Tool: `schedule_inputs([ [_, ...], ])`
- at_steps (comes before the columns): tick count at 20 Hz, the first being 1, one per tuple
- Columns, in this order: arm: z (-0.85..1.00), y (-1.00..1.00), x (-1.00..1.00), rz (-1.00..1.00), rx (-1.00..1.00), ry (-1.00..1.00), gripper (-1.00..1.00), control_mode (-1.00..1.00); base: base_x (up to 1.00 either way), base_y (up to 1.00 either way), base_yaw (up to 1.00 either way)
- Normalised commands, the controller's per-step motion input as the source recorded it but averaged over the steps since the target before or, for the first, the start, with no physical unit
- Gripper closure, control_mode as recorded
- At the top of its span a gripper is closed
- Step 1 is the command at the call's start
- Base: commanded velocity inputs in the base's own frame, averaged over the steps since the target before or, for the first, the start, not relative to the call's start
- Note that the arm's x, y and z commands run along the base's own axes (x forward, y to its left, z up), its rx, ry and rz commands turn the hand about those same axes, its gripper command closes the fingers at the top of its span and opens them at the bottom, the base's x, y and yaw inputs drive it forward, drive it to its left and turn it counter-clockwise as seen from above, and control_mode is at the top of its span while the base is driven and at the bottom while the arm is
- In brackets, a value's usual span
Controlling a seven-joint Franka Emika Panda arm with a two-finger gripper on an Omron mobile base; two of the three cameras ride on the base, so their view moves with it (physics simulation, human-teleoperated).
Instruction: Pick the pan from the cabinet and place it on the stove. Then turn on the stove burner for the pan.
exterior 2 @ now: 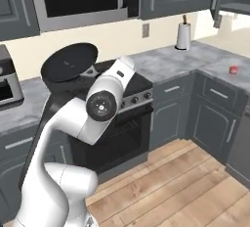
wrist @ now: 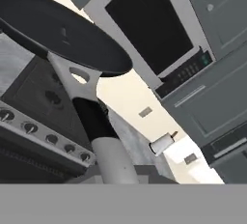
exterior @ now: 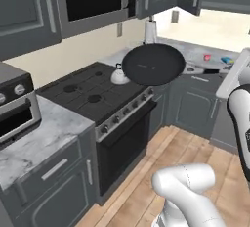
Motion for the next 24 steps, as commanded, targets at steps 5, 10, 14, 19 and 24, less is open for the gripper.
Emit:
schedule_inputs([
  [5,0.0,0.0,0.0,0.0,0.0,0.0,1.0,1.0,0.0,-0.06,0.42],
  [10,0.0,0.0,0.0,0.0,0.0,0.0,1.0,1.0,0.1,-0.28,0.39],
  [14,0.0,0.0,0.0,0.0,0.0,0.0,1.0,1.0,0.28,-0.55,0.36],
  [19,0.0,0.0,0.0,0.0,0.0,0.0,1.0,1.0,0.33,-0.49,0.34],
  [24,0.0,0.0,0.0,0.0,0.0,0.0,1.0,1.0,0.24,-0.11,0.26],
])
